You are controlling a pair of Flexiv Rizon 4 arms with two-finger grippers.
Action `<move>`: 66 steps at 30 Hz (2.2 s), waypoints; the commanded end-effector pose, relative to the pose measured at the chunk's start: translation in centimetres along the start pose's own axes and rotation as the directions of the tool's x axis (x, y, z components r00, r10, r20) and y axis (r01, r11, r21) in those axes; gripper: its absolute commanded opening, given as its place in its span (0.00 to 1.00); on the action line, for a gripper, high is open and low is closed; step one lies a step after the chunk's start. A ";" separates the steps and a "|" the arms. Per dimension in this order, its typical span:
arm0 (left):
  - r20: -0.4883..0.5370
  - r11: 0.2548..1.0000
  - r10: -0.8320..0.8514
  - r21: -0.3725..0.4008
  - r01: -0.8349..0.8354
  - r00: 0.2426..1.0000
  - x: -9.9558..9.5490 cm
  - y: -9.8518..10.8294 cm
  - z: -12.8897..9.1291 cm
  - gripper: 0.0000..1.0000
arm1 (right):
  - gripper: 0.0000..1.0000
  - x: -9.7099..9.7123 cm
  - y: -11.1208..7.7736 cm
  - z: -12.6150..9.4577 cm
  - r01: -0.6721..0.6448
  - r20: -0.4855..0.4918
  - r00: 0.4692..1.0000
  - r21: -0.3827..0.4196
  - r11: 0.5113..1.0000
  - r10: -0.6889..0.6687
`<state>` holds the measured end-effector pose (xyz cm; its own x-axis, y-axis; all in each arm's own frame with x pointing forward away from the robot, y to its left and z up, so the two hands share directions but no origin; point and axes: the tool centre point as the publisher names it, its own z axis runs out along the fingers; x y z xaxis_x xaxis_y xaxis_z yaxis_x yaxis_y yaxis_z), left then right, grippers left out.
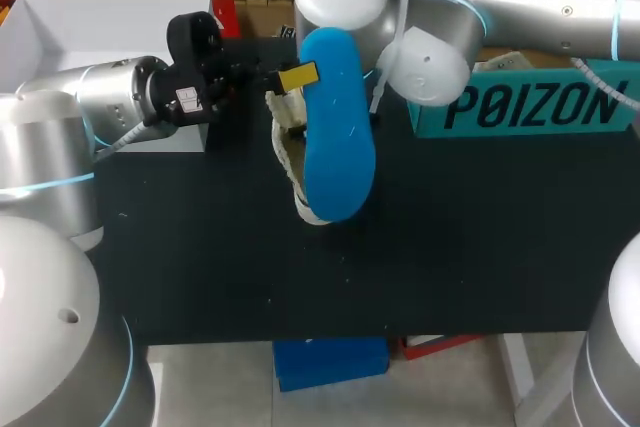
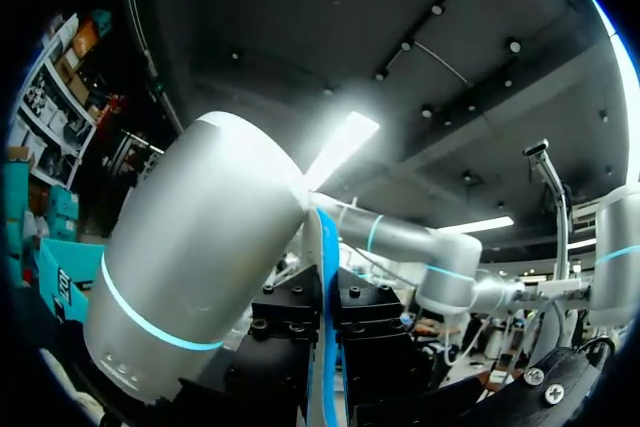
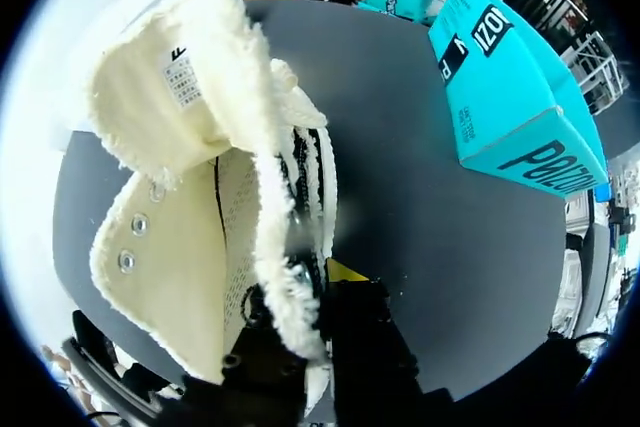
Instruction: Take the shoe out of the shoebox, open the shoe tongue, remove and reinsert the insole, then place the shoe into the shoebox
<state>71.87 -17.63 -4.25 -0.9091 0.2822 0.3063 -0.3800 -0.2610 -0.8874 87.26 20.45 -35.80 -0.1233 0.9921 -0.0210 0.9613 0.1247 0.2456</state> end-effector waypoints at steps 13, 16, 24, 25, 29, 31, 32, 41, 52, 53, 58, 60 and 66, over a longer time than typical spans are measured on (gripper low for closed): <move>0.003 1.000 0.001 0.000 -0.001 1.000 0.0 0.1 0.0 0.00 | 0.00 0.5 -1.8 4.3 -0.116 -0.010 0.993 0.006 0.993 0.116; 0.003 1.000 0.001 0.000 -0.001 1.000 0.0 0.1 0.0 0.00 | 0.00 0.0 -1.7 4.6 -0.138 -0.004 0.990 0.002 0.990 0.138; 0.003 1.000 0.001 0.000 -0.001 1.000 0.0 0.1 0.0 0.00 | 0.00 -0.4 -2.1 5.5 -0.154 0.010 0.988 0.007 0.988 0.154; 0.003 1.000 0.001 0.000 -0.001 1.000 0.0 0.1 0.0 0.00 | 0.00 -0.4 -2.2 5.7 -0.154 0.011 0.988 0.009 0.988 0.154; 0.003 1.000 0.001 0.000 -0.001 1.000 0.0 0.1 0.0 0.00 | 1.00 -0.4 -2.5 5.9 -0.149 0.006 0.989 0.018 0.989 0.149; 0.003 1.000 0.001 0.000 -0.001 1.000 0.0 0.1 0.0 0.00 | 1.00 -0.6 -2.5 5.7 -0.150 0.001 0.989 0.018 0.989 0.150; 0.003 1.000 0.001 0.000 -0.001 1.000 0.0 0.1 0.0 0.00 | 1.00 -0.8 -2.5 5.6 -0.151 -0.004 0.988 0.017 0.988 0.151; 0.003 1.000 0.001 0.000 -0.001 1.000 0.0 0.1 0.0 0.00 | 1.00 -2.8 -1.9 4.0 -0.165 -0.094 0.982 0.013 0.986 0.165; 0.003 1.000 0.001 0.000 -0.001 1.000 0.0 0.1 0.0 0.00 | 1.00 -4.8 -2.1 1.7 -0.096 -0.344 0.934 0.011 0.995 0.094; 0.003 1.000 0.001 0.000 -0.001 1.000 0.0 0.1 0.0 0.00 | 1.00 -5.0 -2.1 1.5 -0.092 -0.361 0.928 0.008 0.996 0.088; 0.003 1.000 0.001 0.000 -0.001 1.000 0.0 0.1 0.0 0.00 | 1.00 -5.5 -2.2 0.7 -0.070 -0.457 0.887 0.004 0.998 0.064; 0.003 1.000 0.001 0.000 -0.001 1.000 0.0 0.1 0.0 0.00 | 1.00 -5.7 -2.1 0.3 -0.061 -0.506 0.861 -0.004 0.998 0.051; 0.003 1.000 0.001 0.000 -0.001 1.000 0.0 0.1 0.0 0.00 | 1.00 -6.0 -2.1 -1.1 -0.040 -0.586 0.810 -0.042 0.998 0.008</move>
<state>71.90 -17.62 -4.26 -0.9092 0.2818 0.3066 -0.3802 -0.2613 -0.8872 86.43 15.16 -35.40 -0.1993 0.8869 0.4166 0.9569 0.0845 0.2780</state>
